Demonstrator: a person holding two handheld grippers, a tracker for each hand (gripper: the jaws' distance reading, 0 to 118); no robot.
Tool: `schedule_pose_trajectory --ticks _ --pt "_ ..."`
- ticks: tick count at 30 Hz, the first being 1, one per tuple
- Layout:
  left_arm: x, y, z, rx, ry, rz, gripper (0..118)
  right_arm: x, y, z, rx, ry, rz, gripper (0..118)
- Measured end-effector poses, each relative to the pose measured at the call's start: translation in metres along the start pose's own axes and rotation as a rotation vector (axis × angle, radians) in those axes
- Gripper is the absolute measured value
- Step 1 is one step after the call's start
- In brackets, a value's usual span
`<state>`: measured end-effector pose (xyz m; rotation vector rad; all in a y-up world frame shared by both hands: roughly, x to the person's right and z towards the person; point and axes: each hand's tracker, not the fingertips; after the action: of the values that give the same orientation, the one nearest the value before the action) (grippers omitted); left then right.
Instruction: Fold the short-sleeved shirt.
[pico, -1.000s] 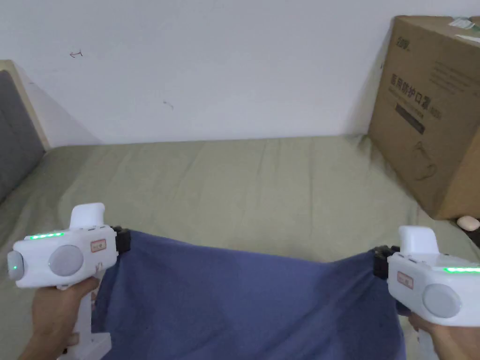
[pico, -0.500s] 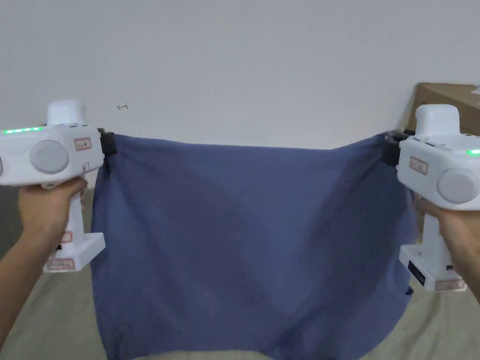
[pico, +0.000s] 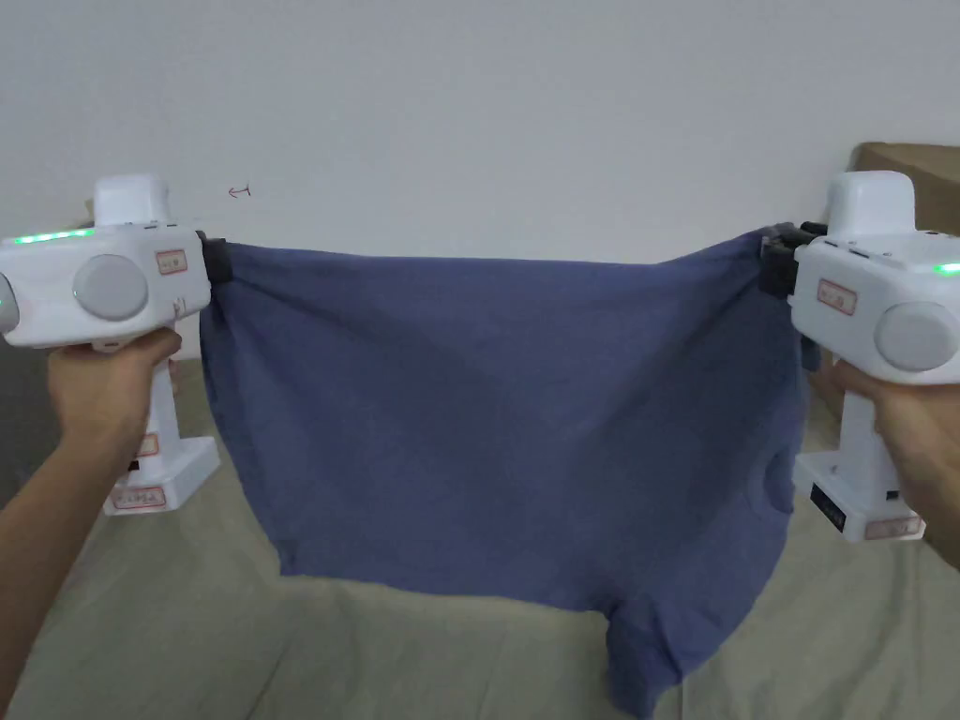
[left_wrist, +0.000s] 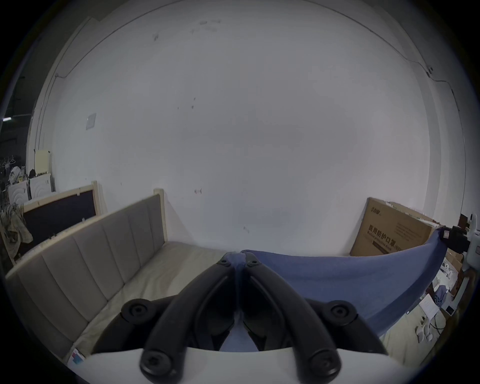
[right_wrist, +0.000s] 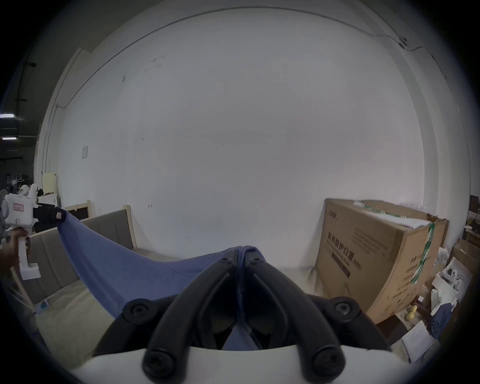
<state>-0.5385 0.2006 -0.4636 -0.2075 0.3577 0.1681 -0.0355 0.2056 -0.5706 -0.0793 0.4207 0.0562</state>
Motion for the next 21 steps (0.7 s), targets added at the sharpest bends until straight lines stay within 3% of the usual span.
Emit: schedule_pose_trajectory --ticks 5,11,21 --pt "-0.012 -0.070 -0.017 -0.096 0.005 0.030 3 0.012 -0.071 -0.021 -0.095 0.031 -0.031 4" --pt "-0.019 -0.154 0.009 -0.214 0.006 0.063 3 0.023 -0.158 -0.015 -0.246 0.059 -0.090 4" --pt "-0.033 -0.255 0.114 -0.344 -0.011 0.029 3 0.015 -0.243 0.090 -0.378 0.089 -0.189 4"
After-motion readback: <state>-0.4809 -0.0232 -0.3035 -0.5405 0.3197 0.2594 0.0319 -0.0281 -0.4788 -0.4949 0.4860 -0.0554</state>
